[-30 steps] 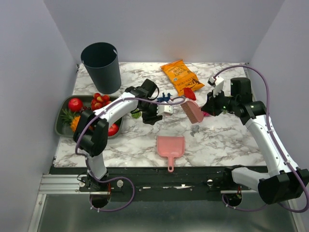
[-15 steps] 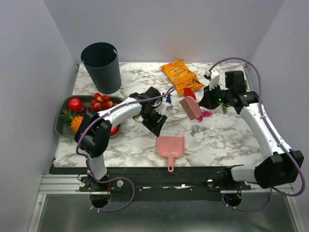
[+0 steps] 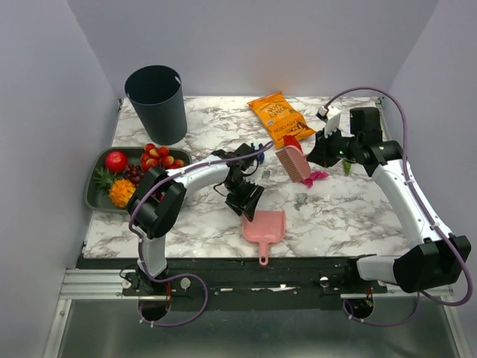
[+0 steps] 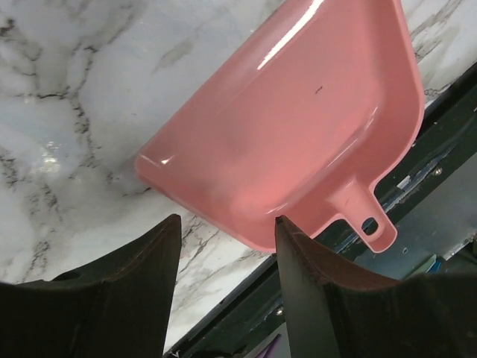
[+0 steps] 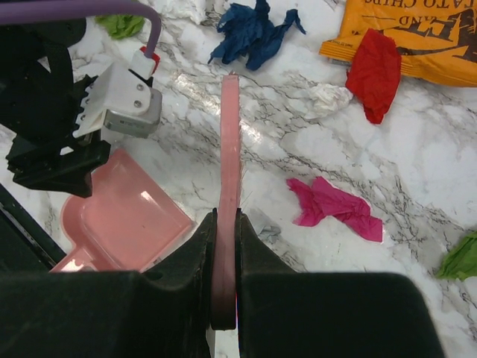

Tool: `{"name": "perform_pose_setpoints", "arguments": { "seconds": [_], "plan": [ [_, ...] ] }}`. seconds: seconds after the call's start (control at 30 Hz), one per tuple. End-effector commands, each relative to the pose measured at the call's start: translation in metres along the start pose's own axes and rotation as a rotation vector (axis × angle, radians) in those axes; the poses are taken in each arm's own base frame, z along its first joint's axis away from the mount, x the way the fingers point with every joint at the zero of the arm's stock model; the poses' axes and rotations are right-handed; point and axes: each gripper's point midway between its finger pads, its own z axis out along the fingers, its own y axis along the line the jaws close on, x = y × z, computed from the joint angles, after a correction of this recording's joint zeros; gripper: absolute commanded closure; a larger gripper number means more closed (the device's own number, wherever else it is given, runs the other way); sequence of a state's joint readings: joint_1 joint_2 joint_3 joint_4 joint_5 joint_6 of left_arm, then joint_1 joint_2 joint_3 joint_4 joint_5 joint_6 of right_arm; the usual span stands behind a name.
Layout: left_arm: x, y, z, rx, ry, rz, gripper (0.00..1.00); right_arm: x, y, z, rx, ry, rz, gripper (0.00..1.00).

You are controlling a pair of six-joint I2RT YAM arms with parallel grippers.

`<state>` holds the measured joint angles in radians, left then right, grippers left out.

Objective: Sweep away the paper scraps from the table

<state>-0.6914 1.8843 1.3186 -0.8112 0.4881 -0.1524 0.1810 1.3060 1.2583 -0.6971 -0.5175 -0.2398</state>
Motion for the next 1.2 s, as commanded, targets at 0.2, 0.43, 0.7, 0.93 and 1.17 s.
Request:
{"name": "perform_pose_setpoints", "arguments": {
  "seconds": [0.2,0.43,0.7,0.93,1.17],
  "plan": [
    [0.013,-0.002,0.020,0.015,0.104,-0.061,0.56,0.003,0.010,-0.010,-0.020,-0.024,-0.009,0.99],
    [-0.011,0.020,0.015,-0.042,0.086,-0.044,0.69,-0.005,0.004,-0.009,-0.001,-0.032,-0.025,0.99],
    [-0.051,0.024,0.002,-0.013,0.023,0.037,0.93,-0.009,-0.003,-0.015,0.041,-0.035,-0.068,0.99],
    [-0.077,0.064,-0.015,-0.138,0.012,0.227,1.00,-0.004,-0.011,-0.016,0.084,-0.036,-0.106,0.99],
    [-0.089,0.063,-0.062,-0.092,-0.061,0.382,0.55,0.002,-0.017,-0.016,0.109,-0.023,-0.145,0.99]
  ]
}}
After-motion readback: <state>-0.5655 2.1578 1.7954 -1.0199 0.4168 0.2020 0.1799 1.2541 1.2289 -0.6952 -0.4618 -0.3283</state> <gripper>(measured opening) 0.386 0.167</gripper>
